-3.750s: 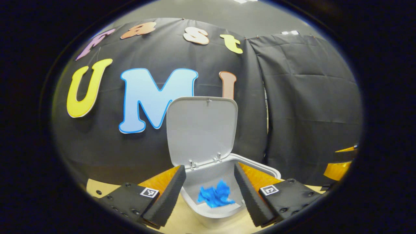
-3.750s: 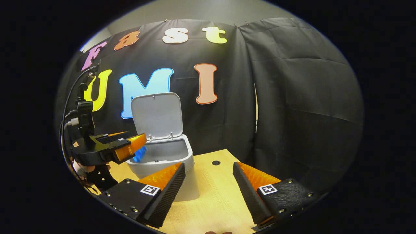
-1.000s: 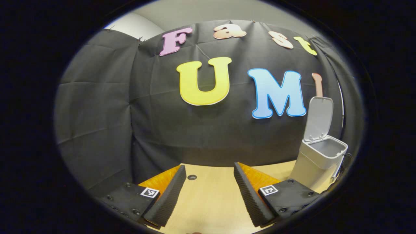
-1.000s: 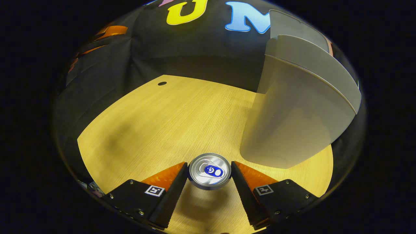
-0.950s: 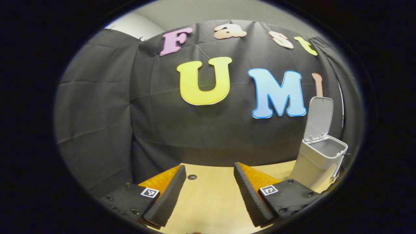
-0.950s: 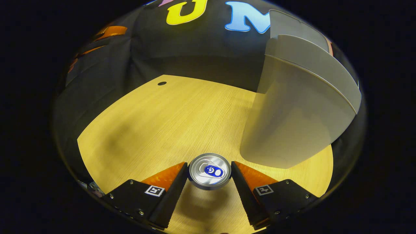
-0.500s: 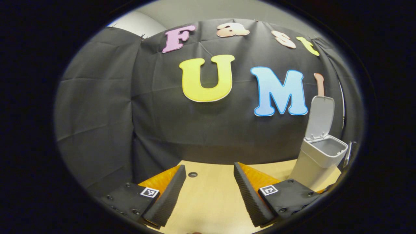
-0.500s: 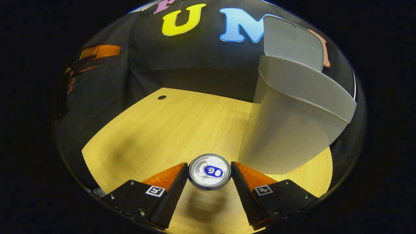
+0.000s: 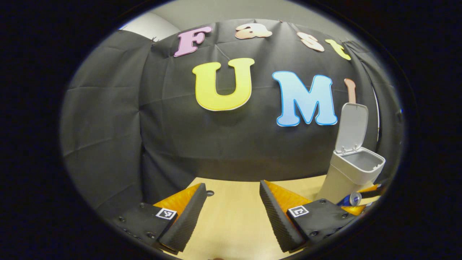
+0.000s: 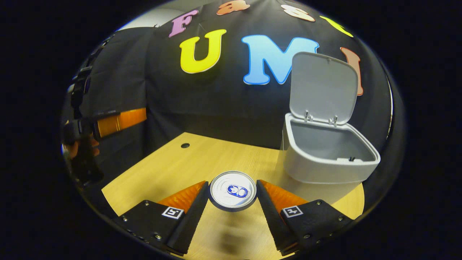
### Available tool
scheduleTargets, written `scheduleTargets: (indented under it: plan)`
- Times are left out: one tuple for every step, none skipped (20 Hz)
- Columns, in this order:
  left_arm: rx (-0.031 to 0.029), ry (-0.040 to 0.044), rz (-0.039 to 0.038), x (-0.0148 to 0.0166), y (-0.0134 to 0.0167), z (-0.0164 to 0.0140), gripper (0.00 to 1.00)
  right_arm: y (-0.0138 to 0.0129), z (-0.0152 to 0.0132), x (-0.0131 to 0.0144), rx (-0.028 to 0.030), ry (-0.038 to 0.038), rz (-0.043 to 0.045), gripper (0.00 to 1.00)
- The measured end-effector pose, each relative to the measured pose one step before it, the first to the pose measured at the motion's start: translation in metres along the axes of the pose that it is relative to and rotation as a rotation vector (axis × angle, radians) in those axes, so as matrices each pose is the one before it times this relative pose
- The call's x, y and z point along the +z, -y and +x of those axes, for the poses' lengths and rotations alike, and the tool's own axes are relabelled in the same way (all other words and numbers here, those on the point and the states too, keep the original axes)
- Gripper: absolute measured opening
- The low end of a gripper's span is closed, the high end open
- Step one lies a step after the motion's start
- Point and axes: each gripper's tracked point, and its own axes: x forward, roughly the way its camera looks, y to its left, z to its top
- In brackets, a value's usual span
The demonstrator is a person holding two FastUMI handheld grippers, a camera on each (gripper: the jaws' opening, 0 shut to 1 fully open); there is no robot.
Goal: Press the lid of the desktop garbage bin to open it, pick up the crumpled paper on the desktop and throw it into the bin, then pick up the pop can on the desktop and drop it into the bin, and finally close the garbage bin lid.
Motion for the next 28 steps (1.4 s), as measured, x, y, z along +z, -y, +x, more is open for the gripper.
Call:
scheduleTargets:
  plan:
    - [-0.00448, -0.00138, 0.00043, -0.00094, 0.00185, 0.00190, 0.94, 0.00156, -0.00271, 0.01534, -0.00126, 0.03251, 0.00538, 0.84]
    - [-0.00409, -0.00021, 0.00003, 0.00000, 0.00257, 0.00209, 0.94, 0.00116, -0.00229, 0.01186, 0.00006, 0.02481, 0.00644, 0.84]
    - [-0.00413, -0.00037, -0.00003, 0.00048, 0.00238, 0.00107, 0.94, 0.00093, -0.00335, 0.01194, -0.00172, 0.02673, 0.00686, 0.84]
    - [-0.00510, 0.00059, -0.00071, 0.00026, 0.00181, 0.00094, 0.94, 0.00253, -0.00284, 0.01225, -0.00412, 0.02519, 0.00611, 0.84]
    - [-0.00840, -0.00093, -0.00012, 0.00009, 0.00467, 0.00096, 0.94, 0.00424, -0.00293, 0.01646, -0.00702, 0.03594, 0.00859, 0.84]
    - [-0.00490, 0.00024, -0.00021, 0.00024, 0.00272, 0.00123, 0.96, 0.00463, -0.00092, 0.01400, -0.00882, 0.03072, 0.00714, 0.84]
    - [-0.00295, -0.00002, -0.00017, 0.00049, 0.00209, 0.00002, 0.99, 0.00482, -0.00193, 0.01037, -0.00826, 0.02329, 0.00440, 0.84]
    - [-0.00387, -0.00040, -0.00063, -0.00089, 0.00144, 0.00054, 0.99, 0.00548, -0.00021, 0.01019, -0.00919, 0.02164, 0.00568, 0.83]
    - [-0.00272, -0.00092, -0.00161, 0.00061, 0.00137, 0.00014, 0.99, 0.00581, 0.00080, 0.00932, -0.00987, 0.02088, 0.00770, 0.83]
    - [-0.00346, -0.00143, -0.00380, -0.00067, 0.00264, 0.00001, 0.99, 0.00891, 0.00171, 0.01026, -0.01383, 0.02346, 0.00852, 0.83]
    - [-0.00120, -0.00201, -0.00274, -0.00079, 0.00101, 0.00056, 0.96, 0.00762, -0.00006, 0.00821, -0.01312, 0.01562, 0.00406, 0.83]
    - [0.00096, -0.00331, -0.00164, -0.00072, 0.00001, -0.00082, 0.96, 0.00738, 0.00125, 0.00522, -0.01304, 0.01512, 0.00445, 0.84]
    - [0.00056, -0.00178, -0.00162, -0.00107, -0.00028, 0.00041, 0.96, 0.00844, -0.00020, 0.00537, -0.01484, 0.01147, 0.00235, 0.84]
    - [0.00218, -0.00252, -0.00155, -0.00090, -0.00058, -0.00049, 0.99, 0.00848, 0.00072, 0.00327, -0.01683, 0.00887, -0.00031, 0.84]
    - [0.00232, -0.00359, -0.00120, -0.00195, -0.00059, 0.00021, 0.99, 0.00914, 0.00056, 0.00273, -0.01639, 0.00750, -0.00208, 0.83]
    - [0.00246, -0.00368, -0.00060, -0.01133, -0.00857, -0.00262, 0.99, 0.00857, 0.00196, -0.00093, -0.01845, 0.00154, -0.00402, 0.84]
    - [0.00352, -0.00116, -0.00049, 0.00103, -0.00036, 0.00090, 0.99, 0.00955, 0.00169, -0.00198, -0.01948, -0.00366, -0.00635, 0.83]
    - [0.00307, -0.00106, -0.00012, -0.00069, -0.00080, -0.00018, 0.99, 0.00885, 0.00130, -0.00363, -0.02059, -0.00750, -0.00698, 0.83]
    - [0.00341, -0.00070, 0.00089, -0.00044, -0.00073, 0.00009, 0.99, 0.00839, 0.00086, -0.00363, -0.01665, -0.00919, -0.00704, 0.83]
    - [0.00334, -0.00177, 0.00190, -0.00059, -0.00042, 0.00008, 0.97, 0.00694, 0.00242, -0.00474, -0.01504, -0.01211, -0.00744, 0.84]
    - [0.00380, -0.00127, 0.00084, -0.00037, -0.00118, 0.00027, 0.99, 0.00827, 0.00297, -0.00577, -0.01494, -0.01434, -0.00752, 0.84]
    - [0.00411, -0.00131, -0.00020, -0.00155, -0.00156, -0.00082, 0.99, 0.00547, 0.00299, -0.00497, -0.01082, -0.01094, -0.00550, 0.84]
    - [0.00847, -0.00376, -0.00296, -0.00169, -0.00446, -0.00200, 0.99, 0.01275, 0.00696, -0.01103, -0.02512, -0.02685, -0.01168, 0.84]
    - [0.00353, -0.00258, -0.00304, -0.00187, -0.00142, -0.00111, 0.99, 0.00583, 0.00346, -0.00577, -0.01071, -0.01668, -0.00315, 0.84]
    - [0.00387, -0.00339, -0.00333, -0.00188, -0.00103, -0.00015, 0.97, 0.00368, 0.00285, -0.00661, -0.00939, -0.01671, 0.00002, 0.84]
    - [0.00375, -0.00370, -0.00243, -0.00114, -0.00118, 0.00107, 0.99, 0.00418, 0.00273, -0.00513, -0.00806, -0.01600, -0.00156, 0.84]
    - [0.00402, -0.00295, -0.00169, -0.00114, -0.00139, -0.00029, 0.99, 0.00277, 0.00261, -0.00409, -0.00758, -0.01205, -0.00560, 0.84]
    - [0.00337, -0.00179, -0.00063, -0.00067, -0.00133, -0.00045, 0.99, 0.00428, 0.00380, -0.00436, -0.00879, -0.01238, -0.01040, 0.84]
